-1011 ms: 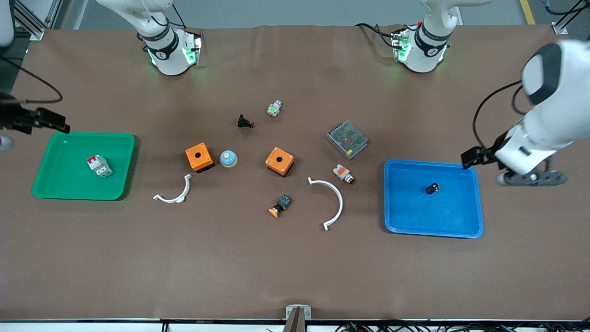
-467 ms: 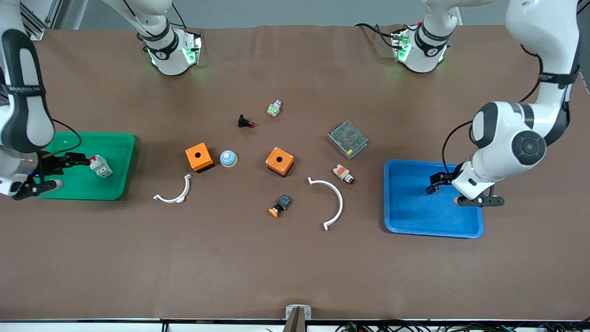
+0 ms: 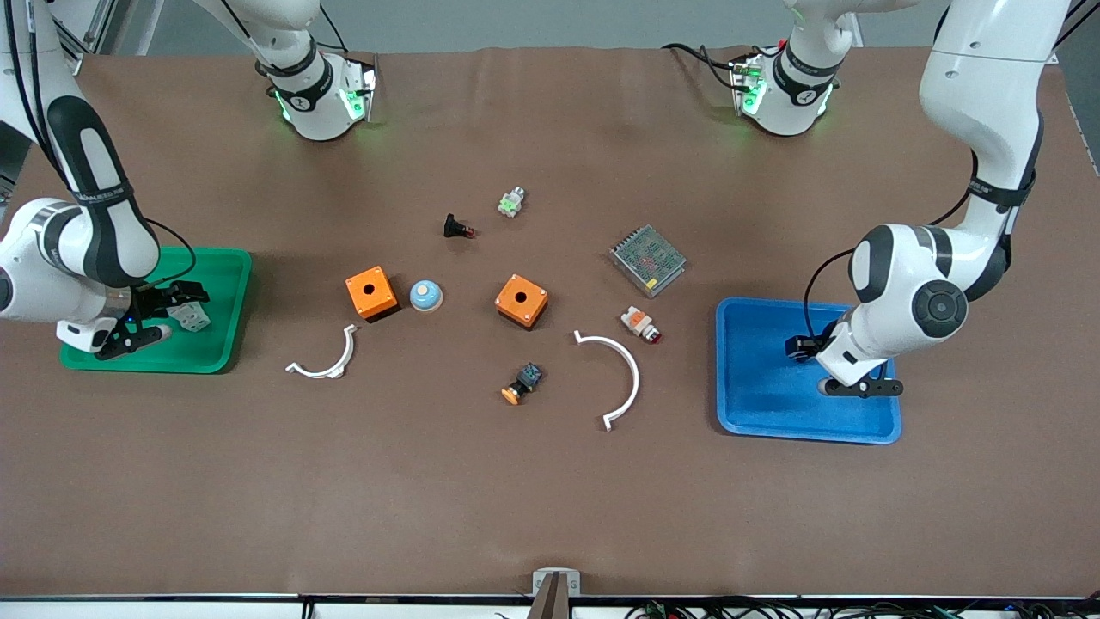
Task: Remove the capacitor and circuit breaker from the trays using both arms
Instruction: 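Grasp the black capacitor with the left gripper while the right gripper grasps the breaker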
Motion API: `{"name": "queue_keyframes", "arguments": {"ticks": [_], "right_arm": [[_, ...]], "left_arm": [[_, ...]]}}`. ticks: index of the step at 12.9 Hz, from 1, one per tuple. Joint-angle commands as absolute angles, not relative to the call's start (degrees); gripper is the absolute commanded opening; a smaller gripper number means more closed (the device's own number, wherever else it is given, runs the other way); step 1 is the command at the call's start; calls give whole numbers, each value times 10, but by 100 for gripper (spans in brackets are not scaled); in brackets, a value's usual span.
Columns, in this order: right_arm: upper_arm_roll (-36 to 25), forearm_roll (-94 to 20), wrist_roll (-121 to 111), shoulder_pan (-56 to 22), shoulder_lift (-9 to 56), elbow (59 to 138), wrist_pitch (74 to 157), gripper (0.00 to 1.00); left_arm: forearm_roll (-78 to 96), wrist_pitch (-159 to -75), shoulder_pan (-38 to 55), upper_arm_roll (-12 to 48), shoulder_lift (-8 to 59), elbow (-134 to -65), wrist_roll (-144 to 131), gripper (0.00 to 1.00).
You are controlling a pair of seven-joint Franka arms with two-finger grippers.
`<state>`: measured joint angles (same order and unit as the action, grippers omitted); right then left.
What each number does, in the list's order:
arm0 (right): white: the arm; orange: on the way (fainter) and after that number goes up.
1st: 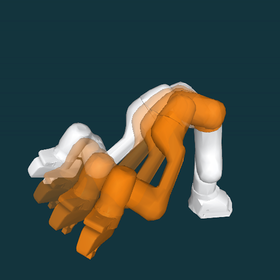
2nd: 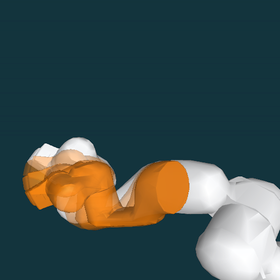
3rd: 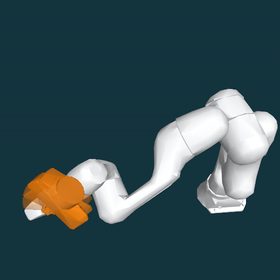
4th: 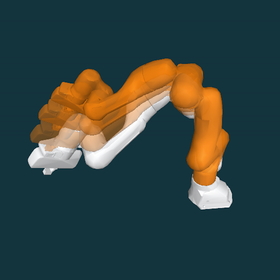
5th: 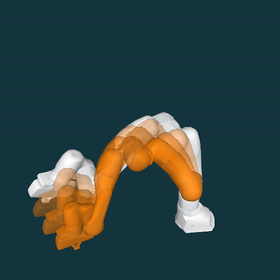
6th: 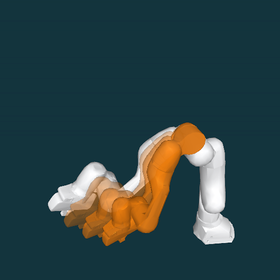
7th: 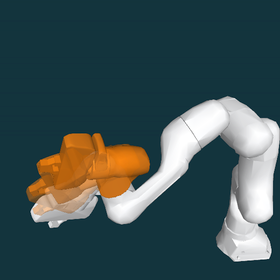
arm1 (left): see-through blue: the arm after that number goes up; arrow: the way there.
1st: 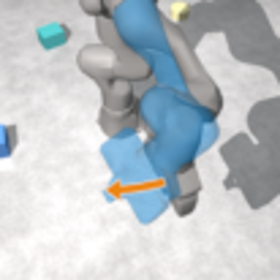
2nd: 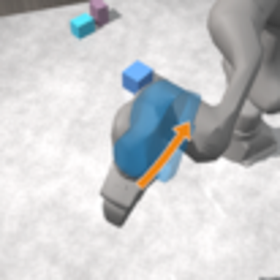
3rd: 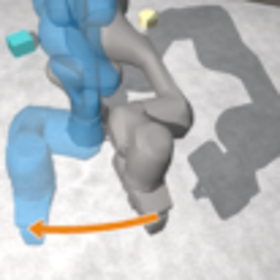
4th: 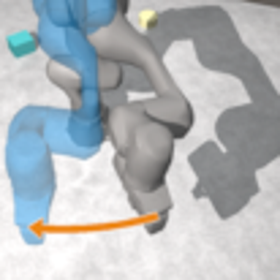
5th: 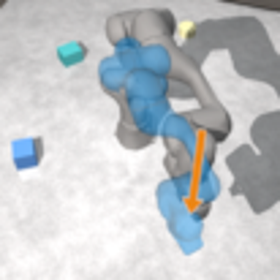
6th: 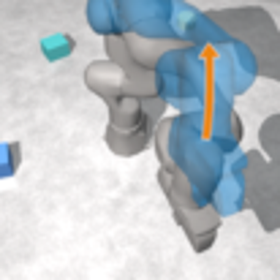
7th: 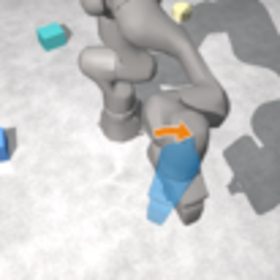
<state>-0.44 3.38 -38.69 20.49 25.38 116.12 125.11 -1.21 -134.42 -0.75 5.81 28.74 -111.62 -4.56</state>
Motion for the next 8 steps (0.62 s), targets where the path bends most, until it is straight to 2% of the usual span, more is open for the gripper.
{"name": "queue_keyframes", "arguments": {"ticks": [1, 2, 3, 4, 6, 7, 8], "right_arm": [[4, 53, -424, 218, 250, 1164, 1258, 30], [4, 66, -429, 216, 249, 1161, 1258, 14], [5, 93, -437, 213, 248, 1157, 1259, 7], [8, 106, -439, 210, 245, 1150, 1257, 3], [11, 106, -429, 182, 226, 1137, 1244, 1], [11, 102, -408, 164, 215, 1124, 1225, 1], [13, 99, -353, 152, 212, 1103, 1192, 1]], "left_arm": [[-12, -1352, -9, 58, 299, -1114, -47, 64], [-12, -1352, -9, 58, 303, -1114, -47, 58], [-12, -1352, -9, 58, 304, -1113, -47, 47], [-12, -1352, -9, 58, 305, -1113, -47, 32], [-12, -1351, -8, 59, 301, -1113, -51, 9], [-12, -1344, -8, 59, 290, -1112, -51, 2], [-12, -1337, -6, 62, 273, -1112, -52, 2]]}}
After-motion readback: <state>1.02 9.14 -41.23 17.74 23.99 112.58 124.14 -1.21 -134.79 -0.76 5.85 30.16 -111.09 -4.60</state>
